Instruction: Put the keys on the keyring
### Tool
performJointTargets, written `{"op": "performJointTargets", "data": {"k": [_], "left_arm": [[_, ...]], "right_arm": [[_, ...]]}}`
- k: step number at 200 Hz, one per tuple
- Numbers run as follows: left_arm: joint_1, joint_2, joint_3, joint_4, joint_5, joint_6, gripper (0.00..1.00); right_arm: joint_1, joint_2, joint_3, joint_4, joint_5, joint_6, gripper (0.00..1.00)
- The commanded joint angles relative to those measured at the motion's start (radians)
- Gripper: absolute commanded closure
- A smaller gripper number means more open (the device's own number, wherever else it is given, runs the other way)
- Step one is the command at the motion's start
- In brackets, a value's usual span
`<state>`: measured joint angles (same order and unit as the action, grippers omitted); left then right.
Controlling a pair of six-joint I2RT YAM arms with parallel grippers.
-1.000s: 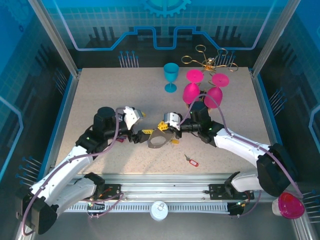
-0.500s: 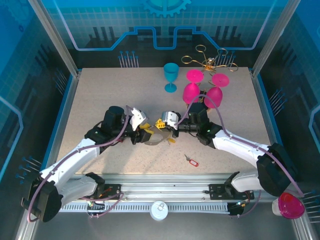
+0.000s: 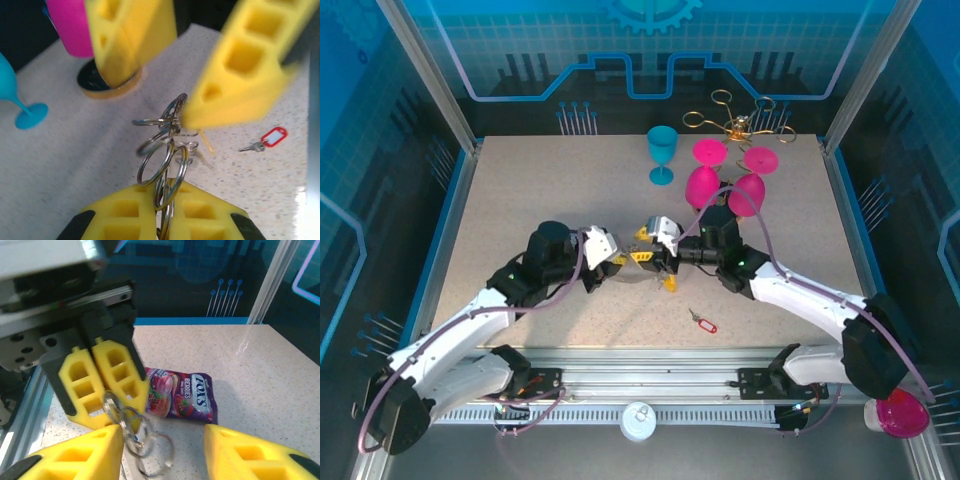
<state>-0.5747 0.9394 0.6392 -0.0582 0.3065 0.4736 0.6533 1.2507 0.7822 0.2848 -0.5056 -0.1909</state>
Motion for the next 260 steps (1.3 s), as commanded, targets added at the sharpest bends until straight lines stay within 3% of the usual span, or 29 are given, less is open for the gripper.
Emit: {"op": "performJointTargets", "data": {"k": [1, 43, 68, 106, 142, 177, 218, 260], "left_arm": [[-0.029, -0.042, -0.050, 0.149, -0.093, 0.176, 1.00], [-0.057, -0.074, -0.116, 0.266, -0.129, 0.329, 1.00], [-0.060, -0.073, -0.118, 0.266, -0.128, 0.362, 1.00], [-0.062, -0.073, -0.121, 0.281, -0.146, 0.336, 1.00], [-0.063, -0.078, -0.131, 0.340, -0.157, 0.297, 1.00], [-0.065, -0.080, -0.140, 0.400, -0.164, 0.254, 1.00], [-0.065, -0.085, -0.163, 0.453, -0.140, 0.223, 1.00], [-0.065, -0.089, -0.186, 0.514, -0.091, 0.214, 1.00]], "right_arm": [[-0.062, -0.064, 0.015, -0.090, -0.036, 0.198, 0.54], [-0.091, -0.106, 0.064, -0.359, -0.053, 0.308, 0.64], [-0.067, -0.099, 0.126, -0.498, -0.051, 0.330, 0.65], [-0.024, -0.083, 0.159, -0.516, -0.020, 0.410, 0.70], [0.014, -0.105, 0.056, -0.322, 0.025, 0.439, 0.80], [0.045, -0.150, -0.139, 0.033, 0.100, 0.386, 0.83], [0.062, -0.093, -0.269, 0.365, 0.033, 0.333, 0.82], [0.063, -0.011, -0.307, 0.591, -0.010, 0.358, 0.82]]}}
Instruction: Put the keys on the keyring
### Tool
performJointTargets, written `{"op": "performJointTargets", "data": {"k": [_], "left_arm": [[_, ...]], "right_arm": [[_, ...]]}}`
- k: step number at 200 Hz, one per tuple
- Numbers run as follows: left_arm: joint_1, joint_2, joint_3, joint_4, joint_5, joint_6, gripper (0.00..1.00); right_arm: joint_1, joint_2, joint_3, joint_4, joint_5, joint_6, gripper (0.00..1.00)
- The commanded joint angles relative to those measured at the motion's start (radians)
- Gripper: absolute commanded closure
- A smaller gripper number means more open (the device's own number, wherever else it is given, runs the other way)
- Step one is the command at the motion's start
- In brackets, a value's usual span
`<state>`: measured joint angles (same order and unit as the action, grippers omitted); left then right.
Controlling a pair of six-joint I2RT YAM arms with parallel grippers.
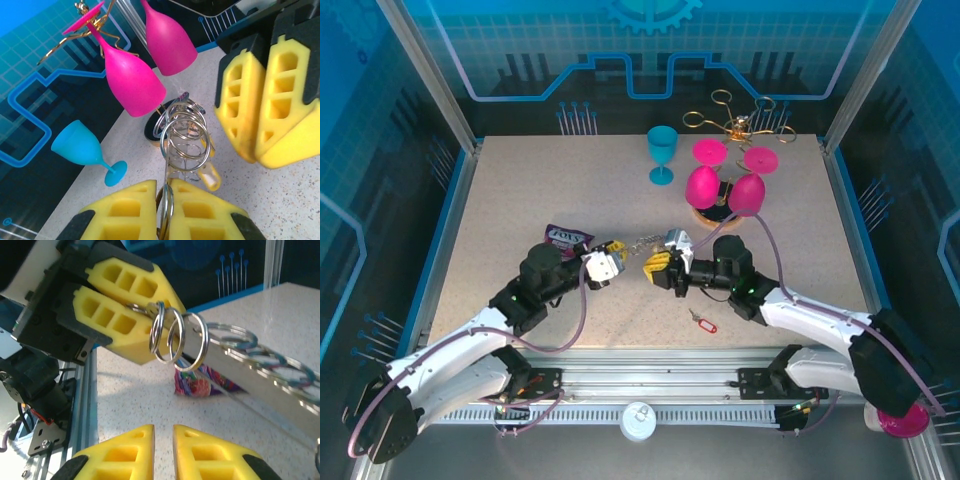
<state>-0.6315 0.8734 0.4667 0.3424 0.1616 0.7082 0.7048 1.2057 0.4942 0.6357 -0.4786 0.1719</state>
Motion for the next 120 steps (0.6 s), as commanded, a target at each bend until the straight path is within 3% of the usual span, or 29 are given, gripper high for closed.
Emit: {"op": "performJointTargets", "data": {"k": [1, 44, 120], "left_arm": [[-0.008, -0.022, -0.013, 0.114, 0.056, -0.021, 1.00], [-0.008, -0.021, -0.017, 0.135, 0.096, -0.023, 1.00], [-0.008, -0.027, -0.017, 0.135, 0.109, -0.020, 1.00]], "right_arm": [[0.011, 0.034, -0.020, 0.244, -0.037, -0.003, 0.82], [0.013, 0.075, -0.040, 0.387, -0.032, 0.031, 0.86], [-0.008, -0.013, -0.051, 0.263, -0.015, 0.020, 0.86]]}}
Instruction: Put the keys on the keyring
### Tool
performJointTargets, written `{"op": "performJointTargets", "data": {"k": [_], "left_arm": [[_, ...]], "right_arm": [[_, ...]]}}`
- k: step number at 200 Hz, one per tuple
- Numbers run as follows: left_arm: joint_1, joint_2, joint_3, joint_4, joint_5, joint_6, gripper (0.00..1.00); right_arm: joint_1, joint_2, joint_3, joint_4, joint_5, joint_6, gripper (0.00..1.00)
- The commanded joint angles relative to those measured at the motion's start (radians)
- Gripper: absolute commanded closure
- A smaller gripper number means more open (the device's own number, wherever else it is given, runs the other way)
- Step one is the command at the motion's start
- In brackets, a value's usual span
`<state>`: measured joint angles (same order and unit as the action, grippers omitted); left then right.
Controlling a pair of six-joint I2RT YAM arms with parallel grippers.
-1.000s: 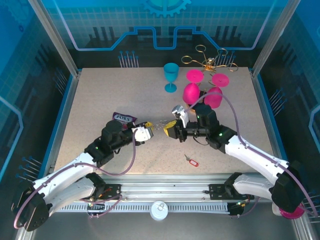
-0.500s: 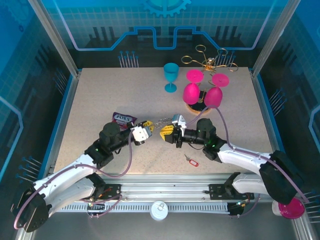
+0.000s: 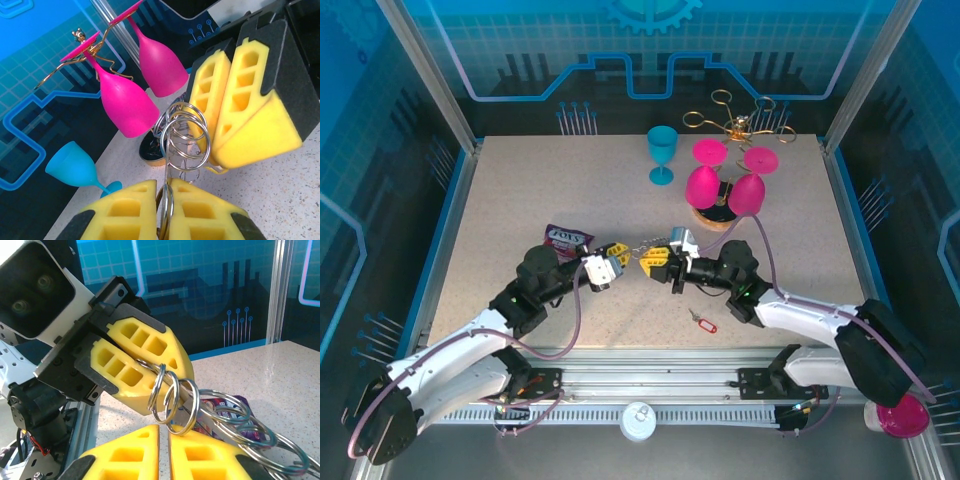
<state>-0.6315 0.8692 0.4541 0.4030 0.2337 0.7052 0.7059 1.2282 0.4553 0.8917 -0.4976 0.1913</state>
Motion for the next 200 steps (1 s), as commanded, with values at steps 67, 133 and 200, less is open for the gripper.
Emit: {"op": "performJointTargets", "data": {"k": [67, 133, 200], "left_arm": [[-0.007, -0.028, -0.004, 0.064, 0.049, -0.013, 1.00], [-0.008, -0.033, -0.004, 0.051, 0.069, -0.002, 1.00], [-0.008, -0.034, -0.003, 0.028, 0.101, 0.019, 1.00]], "right_arm": [[-0.027, -0.065, -0.012, -0.028, 0.018, 0.006, 0.86], [-0.039, -0.063, -0.013, -0.008, 0.028, 0.051, 0.79], [-0.061, -0.042, -0.011, 0.030, -0.008, 0.112, 0.80]]}}
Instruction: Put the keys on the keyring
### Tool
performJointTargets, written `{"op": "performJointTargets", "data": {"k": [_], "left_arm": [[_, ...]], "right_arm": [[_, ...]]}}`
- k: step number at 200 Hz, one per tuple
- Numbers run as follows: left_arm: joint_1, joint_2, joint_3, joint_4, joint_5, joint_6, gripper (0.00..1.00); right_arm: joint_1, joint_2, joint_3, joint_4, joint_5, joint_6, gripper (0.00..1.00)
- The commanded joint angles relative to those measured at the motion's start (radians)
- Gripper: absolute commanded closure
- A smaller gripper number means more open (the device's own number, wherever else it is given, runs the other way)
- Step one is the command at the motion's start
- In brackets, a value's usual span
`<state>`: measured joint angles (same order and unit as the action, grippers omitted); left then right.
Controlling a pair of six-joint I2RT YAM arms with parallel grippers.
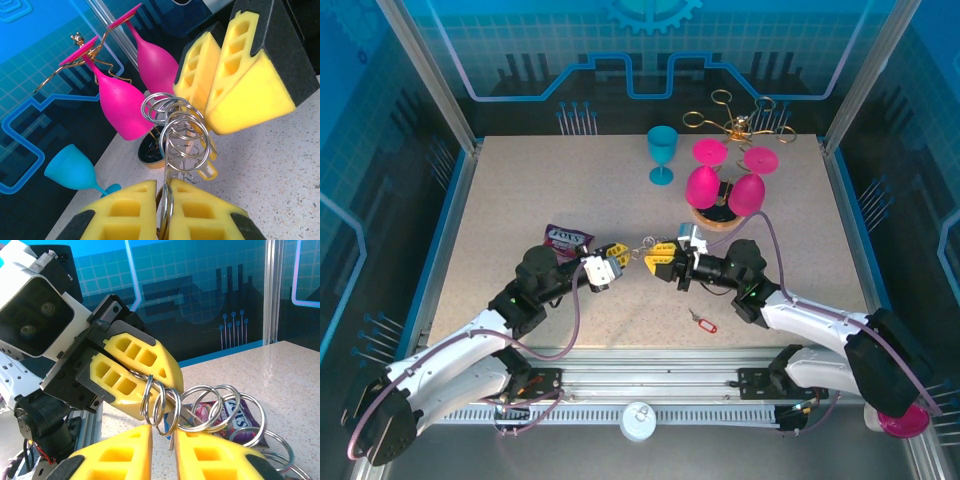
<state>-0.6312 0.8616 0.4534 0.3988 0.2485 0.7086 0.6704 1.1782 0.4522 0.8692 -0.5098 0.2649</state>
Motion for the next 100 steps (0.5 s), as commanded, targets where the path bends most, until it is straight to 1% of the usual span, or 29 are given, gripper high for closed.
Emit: {"op": "performJointTargets", "data": {"k": [1, 64, 100], "left_arm": [[-0.008, -0.026, -0.002, 0.031, 0.086, 0.015, 1.00], [-0.008, -0.021, 0.005, 0.012, 0.106, 0.021, 1.00], [-0.008, -0.013, 0.009, -0.003, 0.112, 0.028, 1.00]], "right_arm": [[-0.026, 0.009, -0.008, 0.053, 0.004, 0.038, 0.80], [-0.026, 0.036, 0.009, 0.077, -0.021, 0.060, 0.86], [-0.027, 0.055, 0.017, 0.104, -0.039, 0.083, 0.85]]}}
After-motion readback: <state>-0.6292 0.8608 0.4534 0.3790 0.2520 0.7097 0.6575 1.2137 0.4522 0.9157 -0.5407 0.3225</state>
